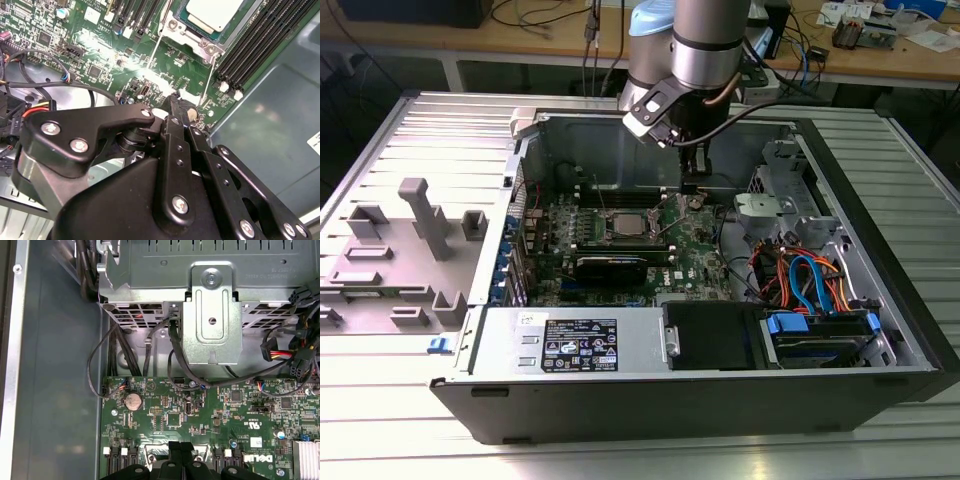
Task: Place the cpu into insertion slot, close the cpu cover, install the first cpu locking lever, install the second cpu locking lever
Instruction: 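Close the cpu cover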
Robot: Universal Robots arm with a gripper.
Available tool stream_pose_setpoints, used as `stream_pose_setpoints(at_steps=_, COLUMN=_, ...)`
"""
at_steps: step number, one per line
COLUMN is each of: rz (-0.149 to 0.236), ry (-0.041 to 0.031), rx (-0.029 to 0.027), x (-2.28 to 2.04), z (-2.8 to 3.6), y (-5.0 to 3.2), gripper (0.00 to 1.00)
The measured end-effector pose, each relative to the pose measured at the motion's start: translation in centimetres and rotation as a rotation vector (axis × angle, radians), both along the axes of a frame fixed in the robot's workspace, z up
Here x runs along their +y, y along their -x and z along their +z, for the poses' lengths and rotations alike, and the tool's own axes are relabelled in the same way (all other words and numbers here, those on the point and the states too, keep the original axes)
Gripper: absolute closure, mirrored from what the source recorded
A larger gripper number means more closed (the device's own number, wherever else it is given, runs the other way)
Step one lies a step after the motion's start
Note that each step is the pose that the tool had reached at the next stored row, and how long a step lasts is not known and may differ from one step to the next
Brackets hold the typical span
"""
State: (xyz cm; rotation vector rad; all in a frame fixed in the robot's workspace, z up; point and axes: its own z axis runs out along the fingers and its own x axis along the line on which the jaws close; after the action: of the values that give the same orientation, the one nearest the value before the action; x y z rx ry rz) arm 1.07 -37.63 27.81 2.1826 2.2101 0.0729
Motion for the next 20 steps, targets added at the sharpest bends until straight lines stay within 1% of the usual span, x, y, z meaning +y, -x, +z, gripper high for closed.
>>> stream_pose_setpoints(at_steps=2, rz=0.0, ry=0.0, rx=0.0, x=0.0, z=0.0, y=-0.18, gripper=0.89)
stream_pose_setpoints(at_steps=3, rz=0.0, ry=0.0, rx=0.0, x=0.0, z=0.0, y=-0.64, gripper=0.89)
stream_pose_setpoints(at_steps=4, rz=0.0, ry=0.0, rx=0.0, x=0.0, z=0.0, y=-0.72, gripper=0.89)
stream_pose_setpoints(at_steps=14, rz=0.0, ry=-0.0001, rx=0.0, x=0.0, z=0.0, y=-1.16, gripper=0.89)
stream_pose_setpoints(at_steps=20, rz=0.0, ry=0.0, rx=0.0, x=0.06, z=0.0, y=-1.19, gripper=0.89)
